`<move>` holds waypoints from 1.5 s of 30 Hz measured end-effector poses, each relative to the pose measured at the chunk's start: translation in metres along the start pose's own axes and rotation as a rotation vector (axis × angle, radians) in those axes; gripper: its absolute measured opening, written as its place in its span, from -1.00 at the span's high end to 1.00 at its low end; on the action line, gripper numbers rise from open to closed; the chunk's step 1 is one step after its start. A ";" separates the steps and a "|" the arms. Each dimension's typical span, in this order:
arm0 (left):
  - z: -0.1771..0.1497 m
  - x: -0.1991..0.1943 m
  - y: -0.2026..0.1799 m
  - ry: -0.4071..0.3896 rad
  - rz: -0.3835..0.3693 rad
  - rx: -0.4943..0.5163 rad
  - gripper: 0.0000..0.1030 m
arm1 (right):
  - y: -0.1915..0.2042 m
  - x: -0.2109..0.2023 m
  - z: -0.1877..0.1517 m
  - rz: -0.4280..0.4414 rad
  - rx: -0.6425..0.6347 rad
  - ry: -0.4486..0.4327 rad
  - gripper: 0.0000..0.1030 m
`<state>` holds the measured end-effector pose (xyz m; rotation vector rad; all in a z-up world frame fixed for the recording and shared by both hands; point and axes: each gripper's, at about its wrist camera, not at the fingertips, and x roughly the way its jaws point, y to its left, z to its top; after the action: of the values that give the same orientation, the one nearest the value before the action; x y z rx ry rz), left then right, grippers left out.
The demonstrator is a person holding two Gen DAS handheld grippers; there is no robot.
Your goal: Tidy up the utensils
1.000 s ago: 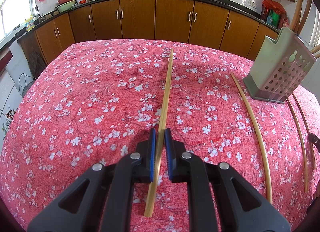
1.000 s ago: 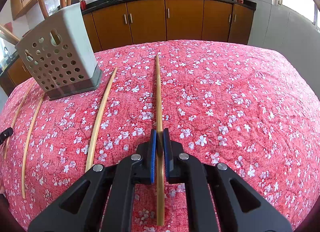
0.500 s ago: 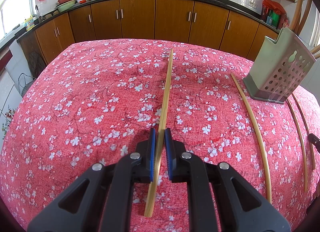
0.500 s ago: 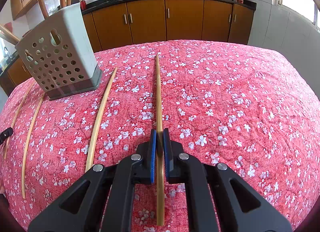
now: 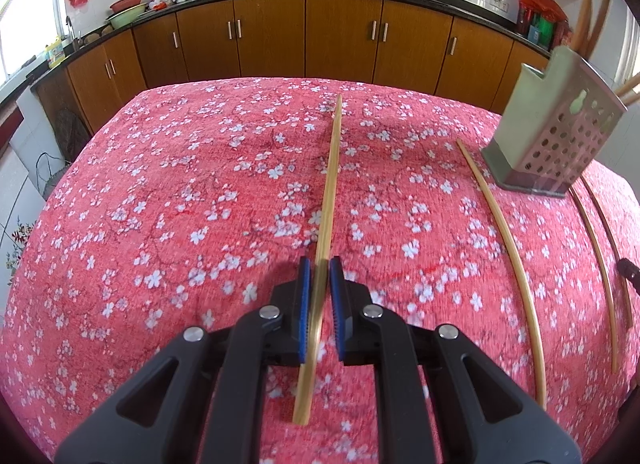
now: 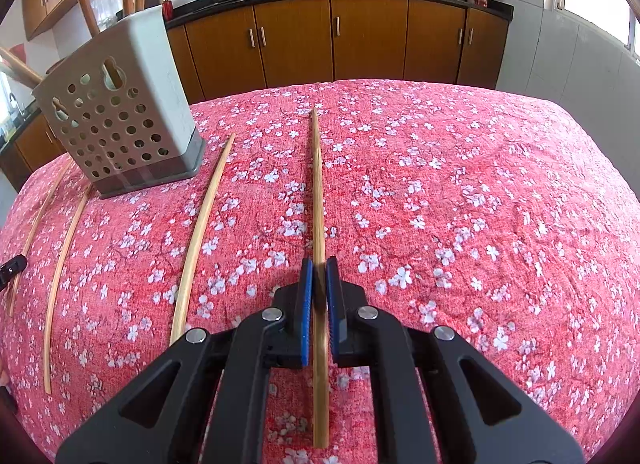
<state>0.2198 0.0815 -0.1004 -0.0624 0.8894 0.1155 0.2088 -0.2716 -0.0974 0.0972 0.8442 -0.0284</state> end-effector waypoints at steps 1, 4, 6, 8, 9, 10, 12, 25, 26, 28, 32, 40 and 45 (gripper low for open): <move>-0.002 -0.002 0.000 0.000 -0.002 0.004 0.75 | 0.000 -0.002 -0.002 0.002 -0.001 -0.001 0.84; -0.009 -0.007 0.000 -0.003 -0.006 0.012 0.75 | 0.000 -0.007 -0.008 0.005 -0.001 -0.001 0.84; -0.011 -0.009 0.001 -0.003 -0.011 0.006 0.75 | 0.001 -0.009 -0.010 0.005 0.001 0.002 0.84; -0.012 -0.009 0.000 -0.003 -0.012 0.005 0.75 | 0.002 -0.010 -0.012 0.006 0.001 0.002 0.84; -0.013 -0.009 0.002 -0.003 -0.012 0.005 0.78 | 0.002 -0.011 -0.013 0.005 -0.002 0.002 0.85; -0.013 -0.009 0.002 -0.003 -0.011 0.006 0.79 | 0.000 -0.013 -0.014 0.005 -0.004 0.002 0.85; -0.012 -0.009 0.000 -0.002 -0.007 0.014 0.82 | -0.001 -0.015 -0.013 0.000 -0.015 0.004 0.85; 0.030 -0.110 -0.011 -0.288 -0.102 0.005 0.83 | -0.007 -0.114 0.033 0.039 0.026 -0.313 0.85; 0.033 -0.116 -0.013 -0.303 -0.110 -0.002 0.83 | -0.009 -0.118 0.036 0.046 0.033 -0.331 0.85; 0.040 -0.131 -0.014 -0.338 -0.133 -0.019 0.83 | -0.009 -0.125 0.040 0.057 0.039 -0.352 0.85; 0.047 -0.139 -0.017 -0.366 -0.144 -0.016 0.83 | -0.004 -0.131 0.044 0.067 0.026 -0.372 0.85; 0.058 -0.166 -0.025 -0.399 -0.208 -0.005 0.84 | 0.006 -0.162 0.065 0.133 0.013 -0.439 0.85; 0.071 -0.207 -0.047 -0.484 -0.280 0.020 0.84 | 0.015 -0.206 0.085 0.274 0.015 -0.517 0.85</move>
<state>0.1511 0.0271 0.1057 -0.1335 0.3921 -0.1368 0.1360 -0.2680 0.1142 0.2083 0.3095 0.1908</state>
